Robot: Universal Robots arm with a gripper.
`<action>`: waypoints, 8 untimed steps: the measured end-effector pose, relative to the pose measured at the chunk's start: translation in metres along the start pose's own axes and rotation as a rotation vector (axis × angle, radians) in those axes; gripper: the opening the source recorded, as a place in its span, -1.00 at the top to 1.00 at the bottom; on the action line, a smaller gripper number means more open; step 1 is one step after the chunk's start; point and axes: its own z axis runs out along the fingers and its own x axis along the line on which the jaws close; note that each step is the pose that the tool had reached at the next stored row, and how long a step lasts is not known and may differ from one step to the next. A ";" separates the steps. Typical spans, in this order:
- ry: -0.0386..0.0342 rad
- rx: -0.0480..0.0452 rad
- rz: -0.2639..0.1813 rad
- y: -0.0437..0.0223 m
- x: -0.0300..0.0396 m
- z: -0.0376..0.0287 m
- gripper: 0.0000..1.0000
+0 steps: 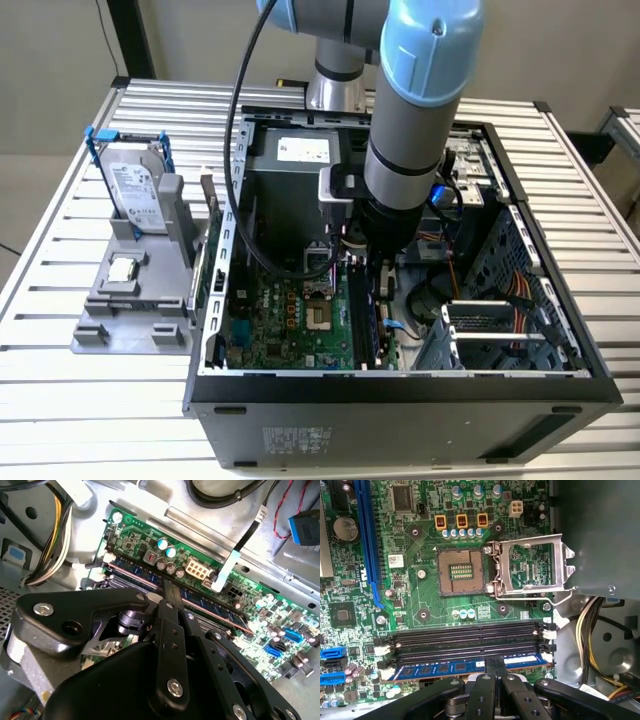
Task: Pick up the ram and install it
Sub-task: 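Press down the ram until it locks into place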
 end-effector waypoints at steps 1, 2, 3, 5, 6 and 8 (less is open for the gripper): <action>0.0004 -0.0002 0.000 0.0000 -0.0002 -0.0001 1.00; 0.0006 -0.0003 0.000 -0.0001 -0.0004 -0.0007 1.00; -0.0015 -0.0001 -0.001 -0.0002 -0.0006 -0.0026 1.00; -0.0046 0.0003 -0.001 -0.0004 -0.0012 -0.0059 1.00; -0.0031 0.0001 -0.001 -0.0005 -0.0012 -0.0097 1.00; -0.0023 0.0000 -0.001 -0.0008 -0.0018 -0.0182 1.00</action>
